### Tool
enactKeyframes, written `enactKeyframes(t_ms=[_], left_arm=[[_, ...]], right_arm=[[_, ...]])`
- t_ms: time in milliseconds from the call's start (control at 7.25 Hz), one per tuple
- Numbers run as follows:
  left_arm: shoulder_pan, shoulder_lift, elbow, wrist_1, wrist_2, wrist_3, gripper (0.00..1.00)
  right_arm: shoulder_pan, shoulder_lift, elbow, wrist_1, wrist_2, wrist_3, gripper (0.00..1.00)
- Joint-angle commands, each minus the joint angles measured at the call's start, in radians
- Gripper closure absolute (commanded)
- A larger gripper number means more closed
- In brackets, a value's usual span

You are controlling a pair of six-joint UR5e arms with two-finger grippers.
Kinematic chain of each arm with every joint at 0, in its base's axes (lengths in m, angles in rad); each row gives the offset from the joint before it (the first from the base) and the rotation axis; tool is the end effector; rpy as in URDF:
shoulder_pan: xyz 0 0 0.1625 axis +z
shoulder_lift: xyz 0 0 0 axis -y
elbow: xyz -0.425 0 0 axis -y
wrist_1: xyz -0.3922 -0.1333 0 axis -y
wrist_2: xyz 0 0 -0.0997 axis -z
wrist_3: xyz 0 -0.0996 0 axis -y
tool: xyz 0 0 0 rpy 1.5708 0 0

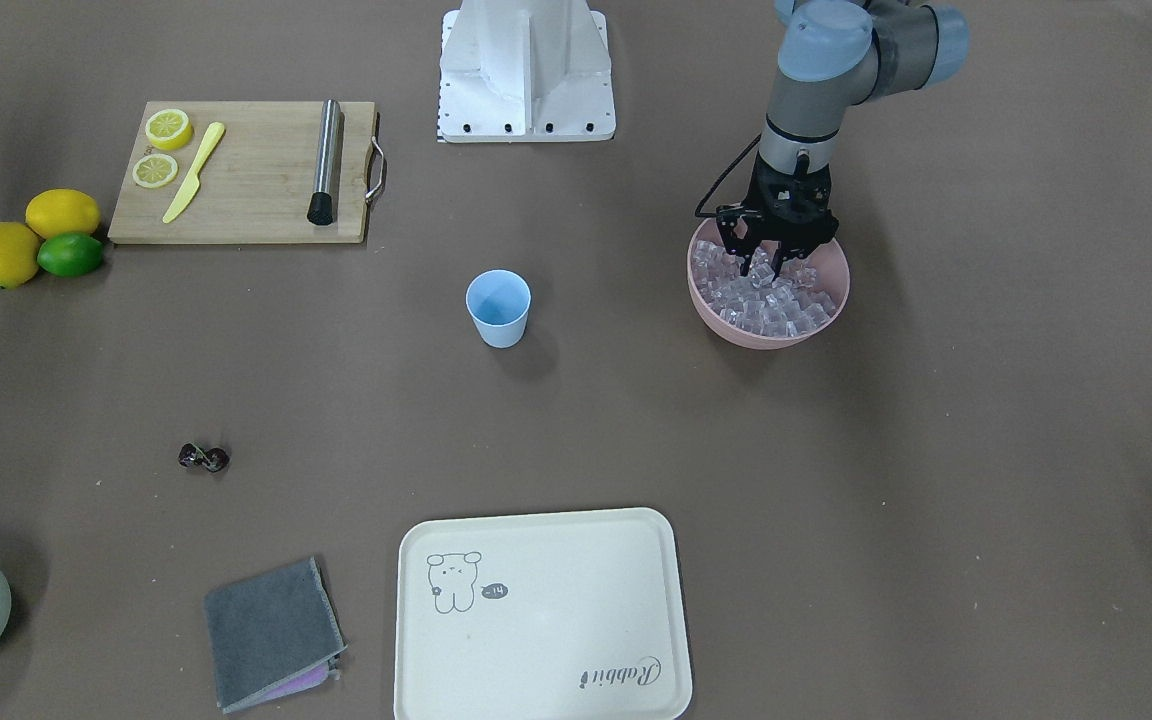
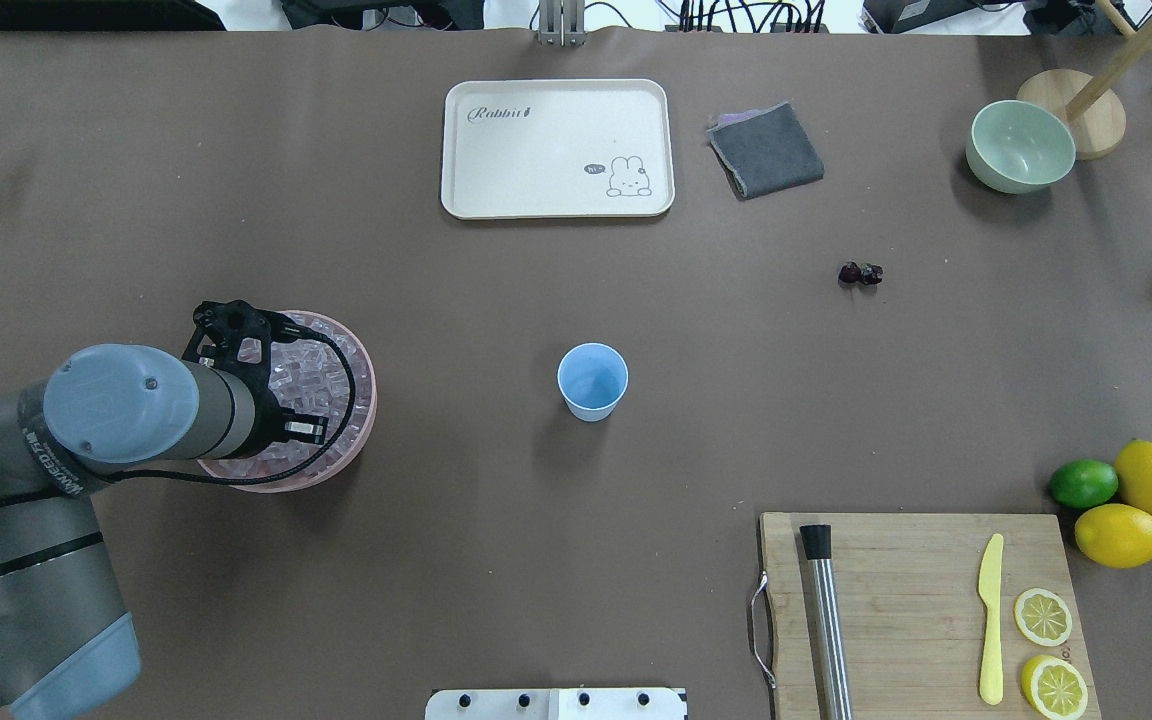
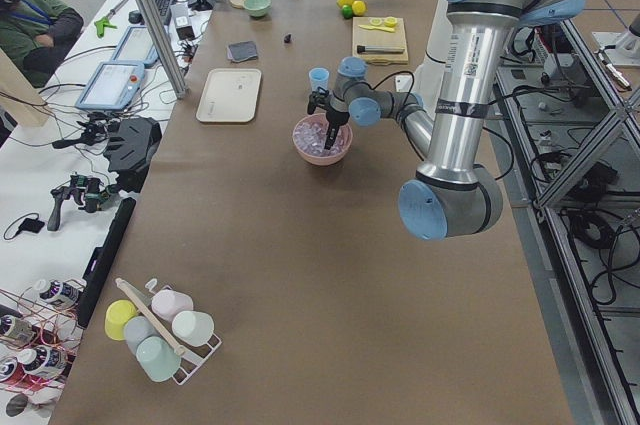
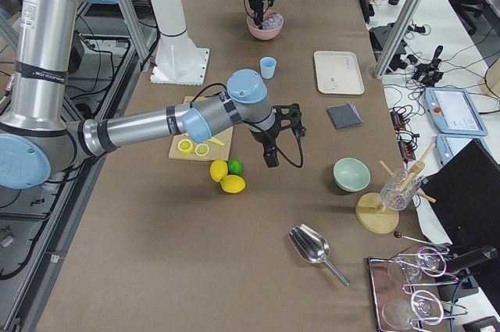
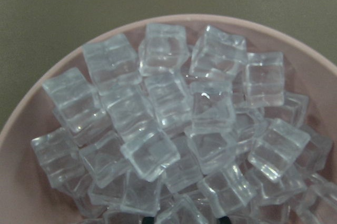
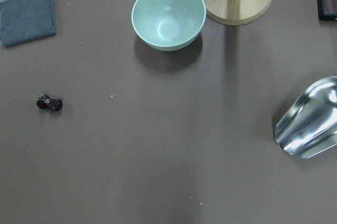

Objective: Put ice and cherries in cup
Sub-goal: 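Lower the left gripper into the bowl and grasp an ice cube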

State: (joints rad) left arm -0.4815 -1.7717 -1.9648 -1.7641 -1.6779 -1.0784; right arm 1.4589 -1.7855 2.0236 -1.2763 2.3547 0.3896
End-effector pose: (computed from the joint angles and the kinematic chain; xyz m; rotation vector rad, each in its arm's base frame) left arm 0.4308 -0.3635 0.3583 0.2788 0.7434 0.0525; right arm 0.0165 -0.4167 0.4954 0.2987 -0.8646 0.0494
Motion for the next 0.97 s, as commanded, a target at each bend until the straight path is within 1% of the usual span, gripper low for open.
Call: enactKeyframes(t_ms=[0, 138, 276, 414, 552, 828], left_arm=[[0.000, 0.000, -0.002, 0.000, -0.002, 0.000, 0.79], [0.000, -0.002, -0.003, 0.000, -0.002, 0.000, 0.86], [-0.002, -0.003, -0.006, 0.000, -0.002, 0.003, 0.90], [-0.003, -0.002, -0.022, 0.000, -0.005, 0.003, 0.92], [-0.005, 0.001, -0.028, 0.000, -0.005, 0.003, 0.99], [-0.012, 0.003, -0.057, 0.002, -0.006, 0.002, 1.00]], right_arm=[[0.000, 0.000, 0.000, 0.000, 0.000, -0.001, 0.00], [0.001, 0.000, 0.000, 0.000, 0.000, -0.001, 0.00], [0.000, 0.000, 0.000, 0.000, 0.000, 0.000, 0.00], [0.000, 0.000, 0.000, 0.000, 0.000, -0.001, 0.00], [0.000, 0.000, 0.000, 0.000, 0.000, -0.001, 0.00], [0.001, 0.000, 0.000, 0.000, 0.000, 0.000, 0.00]])
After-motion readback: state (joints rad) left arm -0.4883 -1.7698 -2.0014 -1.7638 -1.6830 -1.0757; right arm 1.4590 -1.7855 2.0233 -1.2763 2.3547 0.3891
